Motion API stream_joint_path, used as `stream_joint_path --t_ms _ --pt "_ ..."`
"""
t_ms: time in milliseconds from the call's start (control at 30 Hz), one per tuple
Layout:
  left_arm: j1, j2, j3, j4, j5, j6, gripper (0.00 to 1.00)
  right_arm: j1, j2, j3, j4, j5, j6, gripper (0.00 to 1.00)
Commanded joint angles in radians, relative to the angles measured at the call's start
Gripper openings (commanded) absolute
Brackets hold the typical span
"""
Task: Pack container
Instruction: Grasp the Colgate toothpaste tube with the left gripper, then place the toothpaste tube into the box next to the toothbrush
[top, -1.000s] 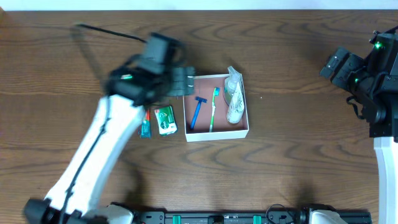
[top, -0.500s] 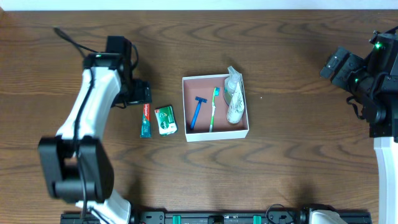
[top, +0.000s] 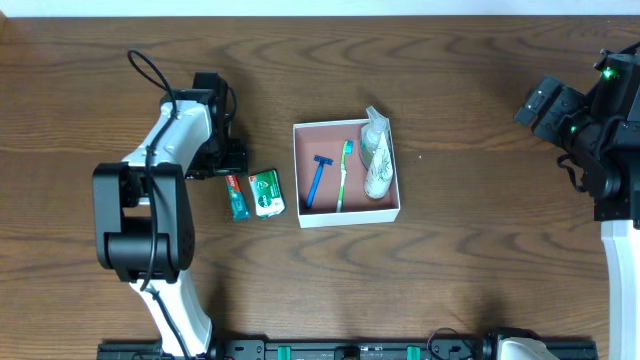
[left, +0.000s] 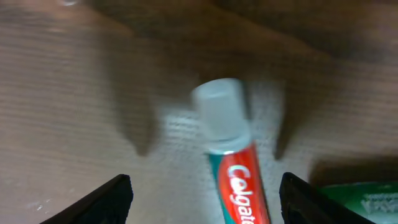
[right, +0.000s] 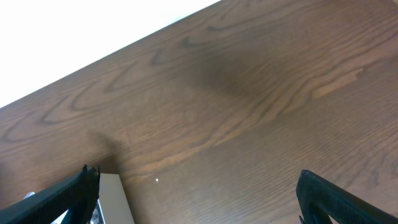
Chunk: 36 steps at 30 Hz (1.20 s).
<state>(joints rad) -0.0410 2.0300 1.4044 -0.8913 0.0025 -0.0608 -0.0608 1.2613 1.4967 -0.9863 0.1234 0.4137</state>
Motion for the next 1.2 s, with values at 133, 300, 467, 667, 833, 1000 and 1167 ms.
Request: stream_joint_path --t_ms 133,300,467,667,833,1000,1167 --pt "0.0 0.009 -0.005 0.016 0.042 0.008 0.73 -0.005 0.002 0.007 -0.002 -0.001 0.012 0.99" --pt "0.0 0.009 -0.023 0.018 0.042 -0.053 0.65 -0.005 0.002 0.007 -0.002 0.0 0.012 0.99" --pt "0.0 0.009 -0.061 0.046 0.042 -0.153 0.6 -0.005 0.002 0.007 -0.002 0.0 0.012 0.99" --pt "0.0 0.009 -0.069 0.068 0.043 -0.178 0.44 -0.005 0.002 0.007 -0.002 0.0 0.012 0.99" --pt "0.0 0.006 -0.067 0.058 0.043 -0.177 0.19 -0.005 0.002 0.007 -0.002 0.0 0.012 0.99" --pt "0.0 -0.051 -0.006 -0.032 0.043 -0.177 0.15 -0.005 0.002 0.007 -0.002 0.0 0.012 0.99" --pt "-0.019 -0.216 0.061 -0.103 0.084 -0.177 0.15 -0.005 0.002 0.007 -0.002 0.0 0.012 0.99"
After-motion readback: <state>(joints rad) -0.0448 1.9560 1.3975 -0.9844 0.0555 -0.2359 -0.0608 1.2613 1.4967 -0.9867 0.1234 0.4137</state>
